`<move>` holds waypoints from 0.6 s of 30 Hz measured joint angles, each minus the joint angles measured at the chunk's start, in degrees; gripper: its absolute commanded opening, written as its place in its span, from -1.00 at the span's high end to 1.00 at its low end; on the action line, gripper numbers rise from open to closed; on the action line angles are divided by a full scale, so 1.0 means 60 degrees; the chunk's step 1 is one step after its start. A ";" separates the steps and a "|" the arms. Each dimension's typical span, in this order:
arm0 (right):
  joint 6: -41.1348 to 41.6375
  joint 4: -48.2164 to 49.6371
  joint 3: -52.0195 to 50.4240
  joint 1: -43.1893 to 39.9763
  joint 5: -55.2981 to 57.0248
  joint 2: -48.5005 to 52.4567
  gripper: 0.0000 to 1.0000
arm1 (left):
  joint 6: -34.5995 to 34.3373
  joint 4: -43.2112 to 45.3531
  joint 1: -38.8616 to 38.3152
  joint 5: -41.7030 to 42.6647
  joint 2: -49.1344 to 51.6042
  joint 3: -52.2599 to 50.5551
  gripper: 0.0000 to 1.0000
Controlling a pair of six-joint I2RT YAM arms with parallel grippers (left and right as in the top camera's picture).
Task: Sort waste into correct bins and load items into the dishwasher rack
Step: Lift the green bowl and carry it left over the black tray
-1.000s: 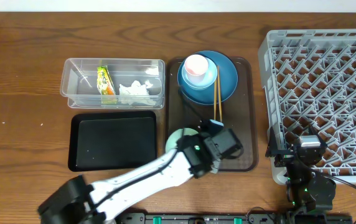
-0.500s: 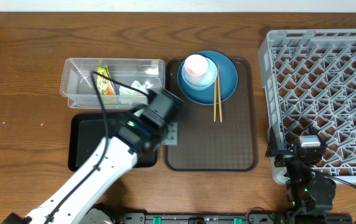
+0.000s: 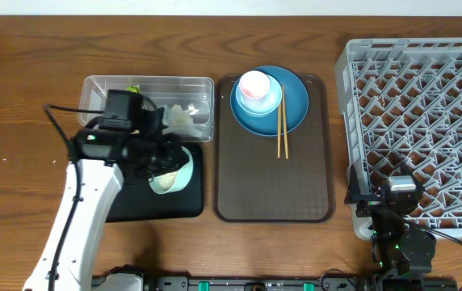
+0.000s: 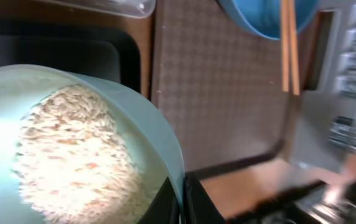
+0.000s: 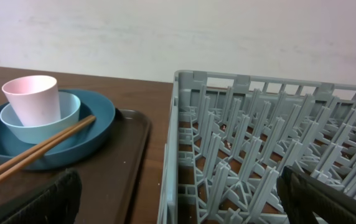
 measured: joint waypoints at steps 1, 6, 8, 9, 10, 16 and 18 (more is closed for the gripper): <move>0.0000 0.0000 0.0000 0.0000 0.0000 0.0000 -0.99 | 0.0222 -0.0062 0.0229 0.0317 0.0000 -0.0091 0.87; 0.0000 0.0000 0.0000 0.0000 0.0000 0.0000 -0.98 | 0.1279 -0.0098 0.1322 0.1945 -0.0004 -0.0809 0.88; 0.0000 0.0000 0.0000 0.0000 0.0000 0.0000 -0.98 | 0.1665 -0.0109 0.1774 0.2481 -0.0004 -0.1118 0.88; 0.0000 0.0000 0.0000 0.0000 -0.0004 0.0000 -0.99 | 0.1785 -0.0113 0.1956 0.2652 0.0000 -0.1235 0.88; 0.0000 0.0000 0.0000 0.0000 0.0000 0.0000 -0.98 | 0.1993 -0.0113 0.2251 0.2885 -0.0004 -0.1395 0.87; 0.0000 0.0000 0.0000 0.0000 0.0000 0.0000 -0.98 | 0.2962 -0.0124 0.3934 0.4207 0.0000 -0.1741 0.87; 0.0000 0.0000 0.0000 0.0000 0.0000 0.0000 -0.98 | 0.3140 -0.0117 0.4382 0.4641 -0.0004 -0.1741 0.88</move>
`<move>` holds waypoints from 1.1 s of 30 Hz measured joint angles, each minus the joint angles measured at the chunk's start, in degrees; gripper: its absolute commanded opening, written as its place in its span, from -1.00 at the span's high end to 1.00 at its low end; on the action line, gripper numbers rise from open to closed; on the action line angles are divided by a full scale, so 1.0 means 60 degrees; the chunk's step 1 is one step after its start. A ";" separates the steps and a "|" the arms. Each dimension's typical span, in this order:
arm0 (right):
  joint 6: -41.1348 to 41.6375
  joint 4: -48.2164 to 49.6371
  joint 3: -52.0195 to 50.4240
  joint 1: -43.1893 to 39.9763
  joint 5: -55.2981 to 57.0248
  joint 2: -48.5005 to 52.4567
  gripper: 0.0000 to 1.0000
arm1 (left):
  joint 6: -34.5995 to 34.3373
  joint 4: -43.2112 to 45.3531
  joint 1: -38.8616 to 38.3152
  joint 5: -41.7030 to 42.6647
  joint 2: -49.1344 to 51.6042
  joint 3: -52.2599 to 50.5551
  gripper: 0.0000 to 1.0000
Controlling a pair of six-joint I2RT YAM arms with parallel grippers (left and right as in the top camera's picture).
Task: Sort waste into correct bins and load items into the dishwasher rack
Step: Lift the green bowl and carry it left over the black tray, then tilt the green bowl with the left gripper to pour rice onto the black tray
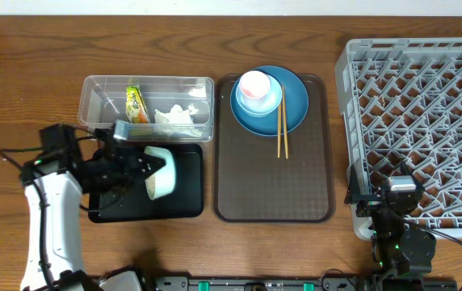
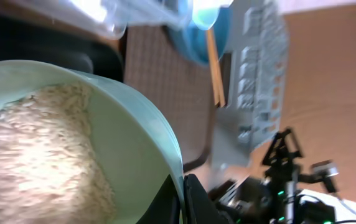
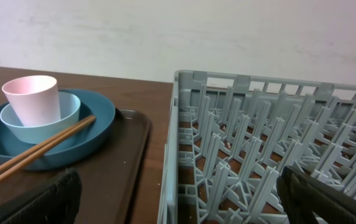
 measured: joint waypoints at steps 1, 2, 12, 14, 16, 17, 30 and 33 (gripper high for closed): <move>0.0000 0.0000 0.0000 0.0000 0.0000 0.0000 -0.98 | 0.0062 -0.0004 0.0178 0.0164 0.0004 0.0000 0.88; 0.0000 0.0000 0.0000 0.0000 0.0000 0.0000 -0.99 | 0.0098 -0.0018 0.0335 0.0317 0.0000 0.0000 0.88; 0.0000 0.0000 0.0000 0.0000 0.0000 0.0000 -0.98 | 0.0382 -0.0248 0.0831 0.0892 0.0000 0.0000 0.88; 0.0000 0.0000 0.0000 0.0000 0.0000 0.0000 -0.99 | 0.0452 -0.0299 0.0831 0.1031 0.0004 -0.0004 0.87; 0.0000 0.0000 0.0000 0.0000 0.0000 0.0000 -0.99 | 0.0557 -0.0350 0.0831 0.1228 0.0004 -0.0004 0.88; 0.0000 0.0000 0.0000 0.0000 0.0000 0.0000 -0.99 | 0.0568 -0.0361 0.0834 0.1304 0.0004 -0.0004 0.88; 0.0000 0.0000 0.0000 0.0000 0.0000 0.0000 -0.99 | 0.0630 -0.0790 0.0838 0.2262 0.0004 -0.0004 0.88; 0.0000 0.0000 0.0000 0.0000 0.0000 0.0000 -0.98 | 0.0630 -0.0820 0.0841 0.2339 0.0004 -0.0004 0.88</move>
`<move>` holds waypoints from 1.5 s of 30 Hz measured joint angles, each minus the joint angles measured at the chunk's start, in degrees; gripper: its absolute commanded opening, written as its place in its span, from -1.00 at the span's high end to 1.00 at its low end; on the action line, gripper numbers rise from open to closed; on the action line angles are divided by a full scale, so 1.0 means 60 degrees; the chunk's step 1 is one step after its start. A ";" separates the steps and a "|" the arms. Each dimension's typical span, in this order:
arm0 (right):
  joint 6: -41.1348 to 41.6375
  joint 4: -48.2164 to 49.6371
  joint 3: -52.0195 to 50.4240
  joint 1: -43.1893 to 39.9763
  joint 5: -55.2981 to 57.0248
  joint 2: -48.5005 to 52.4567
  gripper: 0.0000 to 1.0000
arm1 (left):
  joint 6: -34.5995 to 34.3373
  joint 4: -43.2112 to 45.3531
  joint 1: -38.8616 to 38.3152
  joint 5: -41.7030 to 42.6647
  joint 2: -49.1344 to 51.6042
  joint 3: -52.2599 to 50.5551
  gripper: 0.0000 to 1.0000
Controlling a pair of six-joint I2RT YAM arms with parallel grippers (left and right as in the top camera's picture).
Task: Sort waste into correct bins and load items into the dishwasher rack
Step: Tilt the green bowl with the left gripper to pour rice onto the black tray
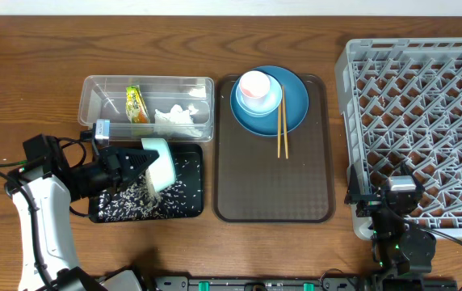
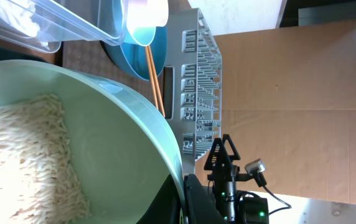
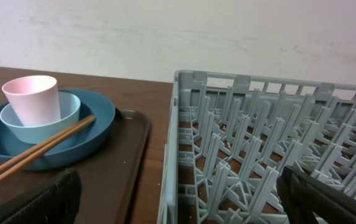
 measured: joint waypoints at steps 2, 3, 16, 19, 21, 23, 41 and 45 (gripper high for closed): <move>0.0000 0.0000 0.0000 0.0000 0.0000 0.0000 -0.99 | 0.0000 -0.0004 0.0025 0.0026 0.0000 0.0000 0.88; 0.0000 0.0000 0.0000 0.0000 0.0000 0.0000 -0.98 | 0.0000 -0.0007 0.0069 0.0040 0.0000 0.0000 0.88; 0.0000 0.0000 0.0000 0.0000 -0.0004 0.0000 -0.99 | 0.0000 0.0004 0.1698 0.0142 -0.0004 -0.0004 0.88; 0.0000 0.0000 0.0000 0.0000 0.0000 0.0000 -0.99 | 0.0000 -0.0175 0.1694 0.0175 0.0000 -0.0004 0.88; 0.0000 0.0000 0.0000 0.0000 0.0000 0.0000 -0.99 | 0.0000 -0.0291 0.1694 0.0240 0.0000 -0.0004 0.88; 0.0000 0.0000 0.0000 0.0000 0.0000 0.0000 -0.98 | 0.0000 -0.0321 0.1694 0.0335 0.0000 -0.0004 0.88; 0.0000 0.0000 0.0000 0.0000 0.0000 0.0000 -0.99 | 0.0113 -0.0627 0.1694 0.1038 -0.0004 -0.0004 0.88; 0.0000 0.0000 0.0000 0.0000 0.0000 0.0000 -0.98 | 0.0164 -0.0503 0.1694 0.1118 0.0000 -0.0004 0.88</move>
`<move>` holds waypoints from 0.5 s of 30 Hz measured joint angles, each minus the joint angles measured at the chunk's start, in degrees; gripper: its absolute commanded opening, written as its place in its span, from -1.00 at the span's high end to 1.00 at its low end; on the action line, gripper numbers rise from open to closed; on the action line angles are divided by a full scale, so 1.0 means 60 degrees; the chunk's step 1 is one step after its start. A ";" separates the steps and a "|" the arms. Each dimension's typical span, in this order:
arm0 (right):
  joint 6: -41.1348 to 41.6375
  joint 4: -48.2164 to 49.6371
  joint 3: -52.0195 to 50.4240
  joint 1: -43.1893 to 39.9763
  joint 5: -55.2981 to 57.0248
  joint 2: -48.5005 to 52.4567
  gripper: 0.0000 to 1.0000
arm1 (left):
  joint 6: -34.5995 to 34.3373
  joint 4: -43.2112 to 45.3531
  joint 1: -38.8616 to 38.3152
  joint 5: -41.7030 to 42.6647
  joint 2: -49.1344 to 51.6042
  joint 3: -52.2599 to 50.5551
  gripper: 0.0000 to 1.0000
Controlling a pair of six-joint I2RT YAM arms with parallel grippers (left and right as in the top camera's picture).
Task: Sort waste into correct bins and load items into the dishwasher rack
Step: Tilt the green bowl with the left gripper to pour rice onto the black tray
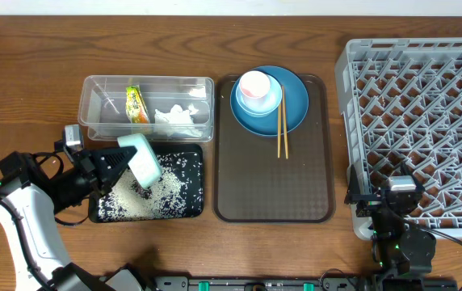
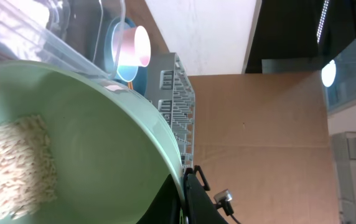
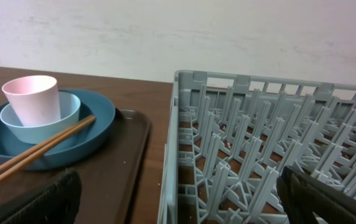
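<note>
My left gripper [image 1: 116, 159] is shut on the rim of a pale green bowl [image 1: 140, 160], tipped steeply over the black bin [image 1: 192, 202]. Rice [image 1: 138, 198] lies spread in that bin. In the left wrist view the bowl [image 2: 97, 137] fills the frame with a patch of rice [image 2: 13, 162] still inside. The clear bin [image 1: 94, 97] behind holds a wrapper and tissue. My right gripper [image 3: 178, 199] stands open near the grey dishwasher rack [image 1: 352, 73], fingertips [image 3: 41, 199] at the frame's lower corners.
A brown tray [image 1: 271, 194] in the middle carries a blue plate [image 1: 296, 101], a light blue bowl, a pink cup [image 1: 255, 85] and wooden chopsticks [image 1: 281, 129]. Bare wooden table lies to the left and front.
The left arm has drawn back to the left and the bowl is tipped further over. More rice lies in the black bin and less remains in the bowl.
My left gripper held the rice-filled bowl over the black bin, near upright. It was then turned on its side, then rice lay spilled in the bin. Now most rice is out. The right arm has stayed still by the rack.
</note>
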 measured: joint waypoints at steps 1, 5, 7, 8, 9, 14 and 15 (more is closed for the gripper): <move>0.0000 0.0000 0.0000 0.0000 0.0000 0.0000 -0.99 | 0.0015 0.0106 0.0000 0.0026 0.0000 -0.0004 0.88; 0.0000 0.0000 0.0000 0.0000 0.0000 0.0000 -0.98 | 0.0084 0.0084 0.0000 0.0233 -0.0004 -0.0015 0.87; 0.0000 0.0000 0.0000 0.0000 0.0000 0.0000 -0.98 | 0.0120 0.0474 0.0000 0.0357 0.0000 -0.0033 0.88; 0.0000 0.0000 0.0000 0.0000 0.0000 0.0000 -0.99 | 0.0117 0.0568 0.0000 0.0379 0.0000 -0.0033 0.87; 0.0000 0.0000 0.0000 0.0000 0.0000 0.0000 -0.99 | 0.0113 0.0539 -0.0004 0.0415 0.0000 -0.0033 0.88; 0.0000 0.0000 0.0000 0.0000 0.0000 0.0000 -0.98 | 0.0098 0.0080 -0.0087 0.0543 0.0000 -0.0033 0.88; 0.0000 0.0000 0.0000 0.0000 0.0000 0.0000 -0.98 | 0.0135 -0.0153 -0.0149 0.0557 0.0000 -0.0033 0.88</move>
